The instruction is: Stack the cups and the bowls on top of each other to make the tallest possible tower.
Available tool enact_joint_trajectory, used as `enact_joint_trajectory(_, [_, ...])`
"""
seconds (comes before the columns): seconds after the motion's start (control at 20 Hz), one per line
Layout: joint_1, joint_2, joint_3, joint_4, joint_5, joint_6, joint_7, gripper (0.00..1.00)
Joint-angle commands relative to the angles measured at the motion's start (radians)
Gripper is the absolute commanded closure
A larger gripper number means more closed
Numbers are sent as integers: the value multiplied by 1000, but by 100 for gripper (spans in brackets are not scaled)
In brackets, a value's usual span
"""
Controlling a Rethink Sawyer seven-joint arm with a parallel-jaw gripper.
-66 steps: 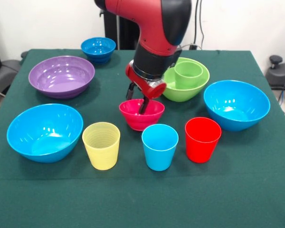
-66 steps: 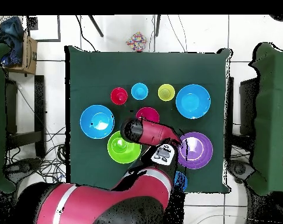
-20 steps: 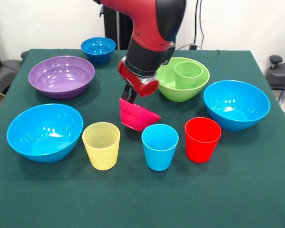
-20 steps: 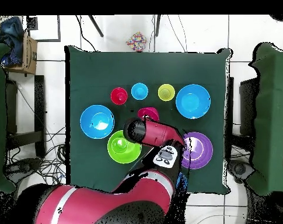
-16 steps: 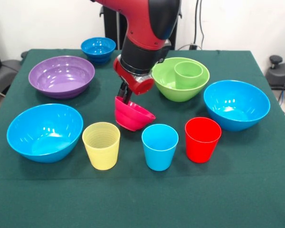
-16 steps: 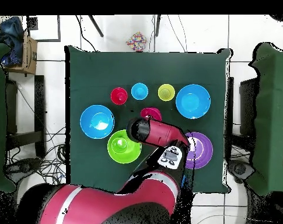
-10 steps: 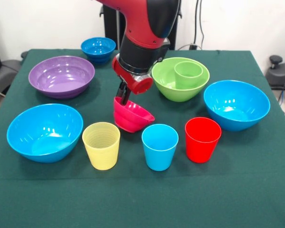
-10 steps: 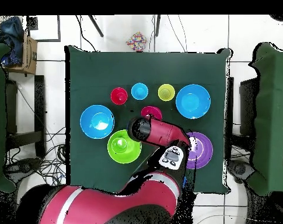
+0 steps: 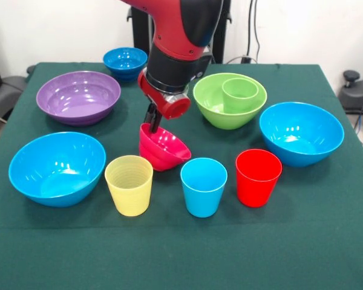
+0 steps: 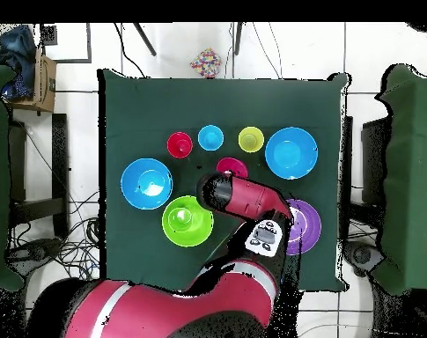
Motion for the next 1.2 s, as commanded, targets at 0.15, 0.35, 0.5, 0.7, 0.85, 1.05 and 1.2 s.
enact_joint_trajectory(0.15, [73,-2,24,-89,76,213,193,100])
enact_joint_trajectory(0.35, [95,-8,8,-81,105,214,219,100])
enact_joint_trajectory(0.5, [123,-14,-27,-78,118,223,233,100])
enact_joint_trajectory(0.7, [153,-39,-66,-61,132,256,229,100])
enact_joint_trajectory(0.85, [148,-62,-66,-26,138,236,207,100])
enact_joint_trajectory(1.05, [138,-97,-67,25,136,204,183,100])
enact_joint_trajectory(1.2, [146,-118,-92,50,127,181,182,100])
